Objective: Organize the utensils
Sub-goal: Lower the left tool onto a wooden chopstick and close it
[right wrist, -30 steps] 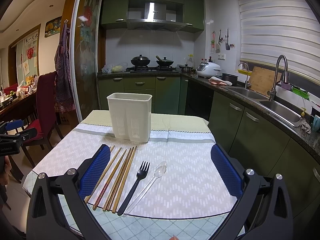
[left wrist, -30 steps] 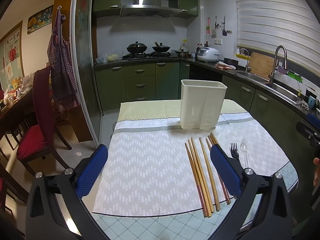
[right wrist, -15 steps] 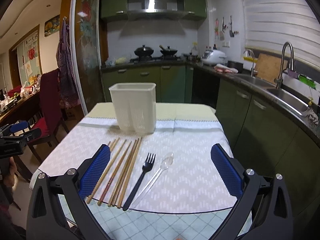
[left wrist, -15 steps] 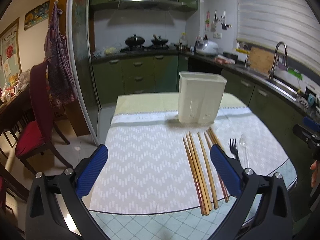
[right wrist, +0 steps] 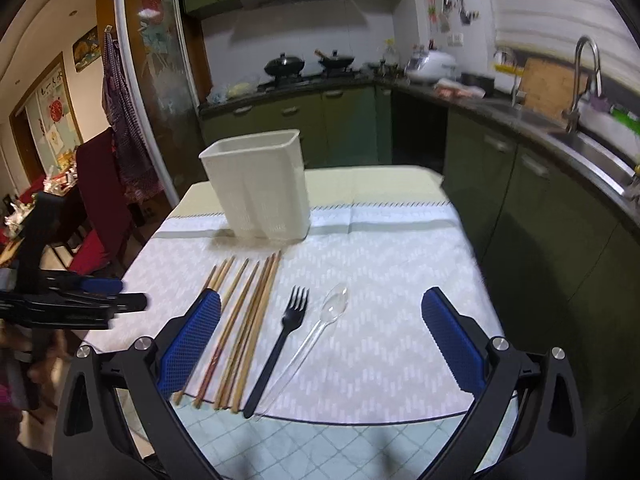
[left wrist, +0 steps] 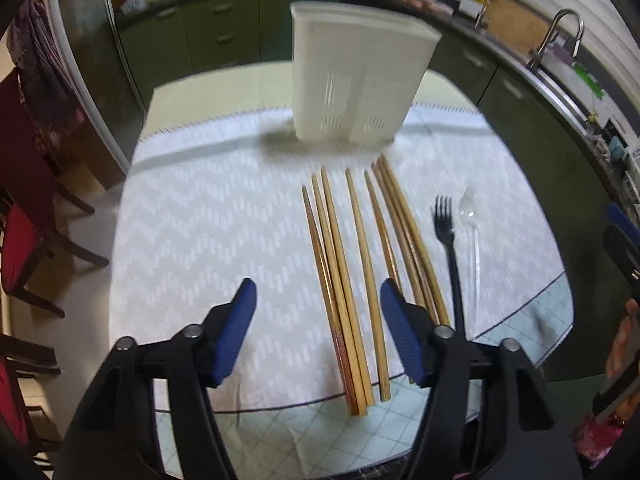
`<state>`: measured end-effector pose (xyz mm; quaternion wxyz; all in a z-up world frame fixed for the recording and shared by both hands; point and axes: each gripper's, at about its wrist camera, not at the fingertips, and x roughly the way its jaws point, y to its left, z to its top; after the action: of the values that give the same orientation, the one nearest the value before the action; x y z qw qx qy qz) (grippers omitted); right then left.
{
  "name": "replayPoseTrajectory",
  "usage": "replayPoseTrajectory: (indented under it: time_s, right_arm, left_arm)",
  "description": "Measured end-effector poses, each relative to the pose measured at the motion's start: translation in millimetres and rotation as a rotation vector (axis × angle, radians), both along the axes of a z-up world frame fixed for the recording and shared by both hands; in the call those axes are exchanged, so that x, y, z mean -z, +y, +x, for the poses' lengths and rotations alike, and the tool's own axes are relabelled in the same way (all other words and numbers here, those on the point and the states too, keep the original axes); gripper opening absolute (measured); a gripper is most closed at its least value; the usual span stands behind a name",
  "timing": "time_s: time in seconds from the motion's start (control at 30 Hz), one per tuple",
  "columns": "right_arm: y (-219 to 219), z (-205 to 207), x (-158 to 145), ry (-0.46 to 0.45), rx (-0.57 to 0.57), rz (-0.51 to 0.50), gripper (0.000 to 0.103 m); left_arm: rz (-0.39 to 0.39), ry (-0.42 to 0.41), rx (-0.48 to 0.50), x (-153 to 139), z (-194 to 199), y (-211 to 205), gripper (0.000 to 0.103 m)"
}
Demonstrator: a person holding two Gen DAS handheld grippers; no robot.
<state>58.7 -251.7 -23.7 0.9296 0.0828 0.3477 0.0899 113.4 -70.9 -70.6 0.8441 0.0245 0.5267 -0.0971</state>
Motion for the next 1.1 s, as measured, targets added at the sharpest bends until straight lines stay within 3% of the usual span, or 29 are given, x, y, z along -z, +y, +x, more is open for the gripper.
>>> replayPoseTrajectory:
  time_s: [0.2,0.27,0.63,1.1]
  right_arm:
    - [1,7,5,0.025,-0.011,0.012,0.099]
    - [1,10,8,0.04,-0.015,0.017,0.099]
    - [4,16,11,0.049,-0.028,0.018,0.099]
    - [10,27,10,0.056,-0.041,-0.037,0.099]
  left_arm:
    - [0.006,0.143,-0.062,30,35,1,0.027]
    - [0.004,0.169,-0.076,38,43,1,0.022]
    - [0.008,0.211,-0.08,55,60,-9,0.018]
    - [0.072,0.236,-0.102,73,72,-24,0.009]
